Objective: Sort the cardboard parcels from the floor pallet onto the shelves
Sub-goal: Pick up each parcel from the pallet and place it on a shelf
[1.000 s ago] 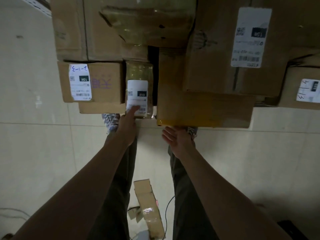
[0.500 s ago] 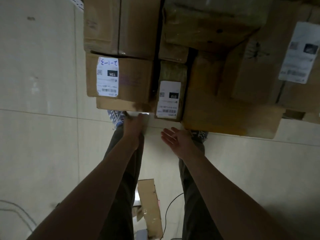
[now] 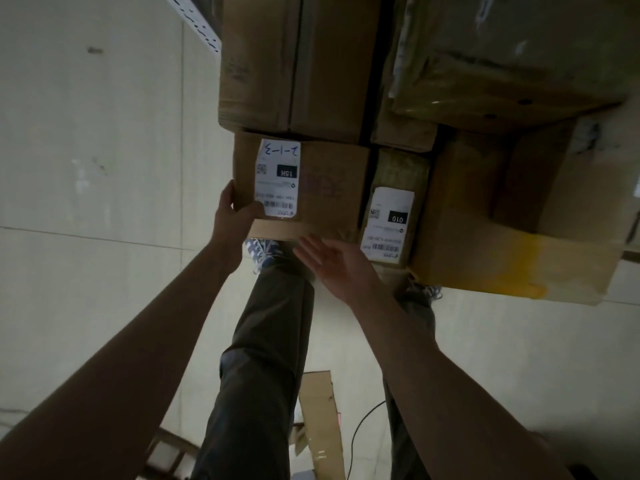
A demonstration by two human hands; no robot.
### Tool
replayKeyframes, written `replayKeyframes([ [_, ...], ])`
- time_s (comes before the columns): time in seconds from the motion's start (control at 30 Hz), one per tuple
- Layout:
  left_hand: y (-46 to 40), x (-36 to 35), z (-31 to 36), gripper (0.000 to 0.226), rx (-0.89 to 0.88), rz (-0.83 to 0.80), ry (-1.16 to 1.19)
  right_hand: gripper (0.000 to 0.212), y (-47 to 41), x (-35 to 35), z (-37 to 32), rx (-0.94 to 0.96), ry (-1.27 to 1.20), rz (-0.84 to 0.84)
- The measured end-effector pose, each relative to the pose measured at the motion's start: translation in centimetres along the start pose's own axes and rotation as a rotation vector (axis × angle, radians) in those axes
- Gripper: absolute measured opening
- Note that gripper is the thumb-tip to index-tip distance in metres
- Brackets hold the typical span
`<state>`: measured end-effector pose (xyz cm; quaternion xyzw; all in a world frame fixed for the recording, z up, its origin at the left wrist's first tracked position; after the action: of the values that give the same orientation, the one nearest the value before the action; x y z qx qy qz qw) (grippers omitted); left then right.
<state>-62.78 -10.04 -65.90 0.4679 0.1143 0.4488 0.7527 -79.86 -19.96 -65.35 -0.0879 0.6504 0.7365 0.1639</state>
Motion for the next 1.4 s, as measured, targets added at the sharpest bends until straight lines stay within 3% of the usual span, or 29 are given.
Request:
replayKeyframes([
  [0.23,0.3,-0.3,-0.5,0.065,-0.049,-0.081,-0.041,0.029,-0.5,-0.1,0.0,0.057,0.007,-0.091],
  [0.37,-0.6,1.1,-1.8,0.043,0.047,-0.036,0.068,0.028,-2.0,1.7,2.8,-0.044,0.088,0.126],
  [0.47,-2.3,2.2,-3.8,0.060,0.185,0.092,0.225,0.023,-3.9,2.9,4.3,-0.085,0.122,0.281],
  [0.57,-5.4,3.1,-5.5,0.075,0.325,0.060,0.171,0.034,-7.1,3.5,4.7,-0.080,0.067,0.384],
  [0.8,-10.3,2.4,-6.3,0.097,0.407,-0.159,0.102,0.037,-12.4,2.5,3.2,0.041,-0.120,0.266],
  [1.03,-9.9,-0.3,-4.1,0.077,0.282,-0.291,0.191,0.052,-10.9,2.0,0.1,0.149,-0.196,0.112],
  [1.17,-10.0,0.2,-4.6,0.077,0.297,-0.270,0.191,0.034,-10.8,2.1,0.2,0.138,-0.146,0.208],
  [1.3,-10.2,0.9,-4.0,0.093,0.332,-0.273,0.253,0.043,-10.4,1.8,1.0,0.118,-0.196,0.253],
  [1.4,-9.7,-0.2,-2.6,0.084,0.288,-0.357,0.258,0.043,-10.2,1.6,1.0,0.134,-0.241,0.253],
])
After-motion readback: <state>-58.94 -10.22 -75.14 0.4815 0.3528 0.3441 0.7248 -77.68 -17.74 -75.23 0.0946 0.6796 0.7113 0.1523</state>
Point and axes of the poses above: each hand's wrist, its own y-axis away from the middle knuckle, its own x-axis out of the back of the hand, z = x × y, the point moved 4 cm from there along -y, towards the middle knuckle, and after that the axes turned 3 degrees about z, right-handed, at the moved point
